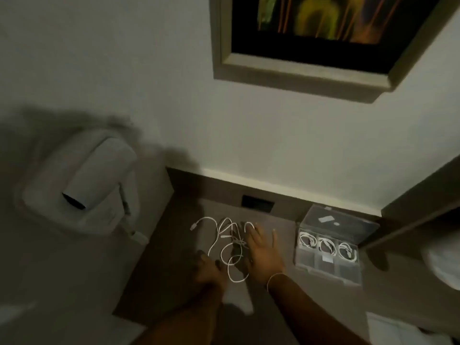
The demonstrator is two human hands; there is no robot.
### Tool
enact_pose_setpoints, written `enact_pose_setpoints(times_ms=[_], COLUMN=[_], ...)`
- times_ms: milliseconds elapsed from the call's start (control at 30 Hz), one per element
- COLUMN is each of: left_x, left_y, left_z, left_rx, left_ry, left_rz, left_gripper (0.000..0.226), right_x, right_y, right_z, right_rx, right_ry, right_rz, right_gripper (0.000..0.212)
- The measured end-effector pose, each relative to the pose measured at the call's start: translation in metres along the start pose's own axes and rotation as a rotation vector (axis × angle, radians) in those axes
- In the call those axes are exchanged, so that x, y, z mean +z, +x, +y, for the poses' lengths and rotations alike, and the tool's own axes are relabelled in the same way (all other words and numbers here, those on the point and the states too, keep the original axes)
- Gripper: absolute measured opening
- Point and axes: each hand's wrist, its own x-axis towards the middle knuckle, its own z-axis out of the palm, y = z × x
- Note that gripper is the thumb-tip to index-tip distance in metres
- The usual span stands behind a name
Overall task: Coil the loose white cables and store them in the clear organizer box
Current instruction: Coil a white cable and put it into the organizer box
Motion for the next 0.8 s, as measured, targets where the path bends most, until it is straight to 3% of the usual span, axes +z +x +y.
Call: enact_pose_setpoints(times_ms=[100,367,533,600,700,800], left_x=[0.006,-0.016,-0.022,-0.020,-0.024,-0.021], left_y=[0.026,0.061,0.049,0.051,0.062,0.066], left_z=[-0.012,-0.039,-0.065,-0.072,-0.073,-0.064], left_rx=[-0.108,0.199,0.348,0.393,0.305,0.176], left_ry=[-0.017,0.144,0.043,0.005,-0.152,-0.290], left_rz=[-0.121,-0.221,-0.115,-0.147,-0.152,-0.160], left_gripper=[0.079,0.040,0.040,0.047,0.056,0.039], right_x=[0.024,0.042,0.054,0.062,0.064,0.060], right_y=[0.006,0.030,0.040,0.039,0.038,0.040], right_z=[-0.014,-0.035,-0.050,-0.051,-0.050,-0.043], right_rx=[-0.032,-0.039,-0.090,-0.123,-0.136,-0.114], right_ry=[-0.025,0.042,0.046,0.047,0.078,0.111], right_rz=[-0.099,-0.155,-0.185,-0.191,-0.170,-0.191], right_gripper=[0.084,0.075,0.082,0.080,0.079,0.077])
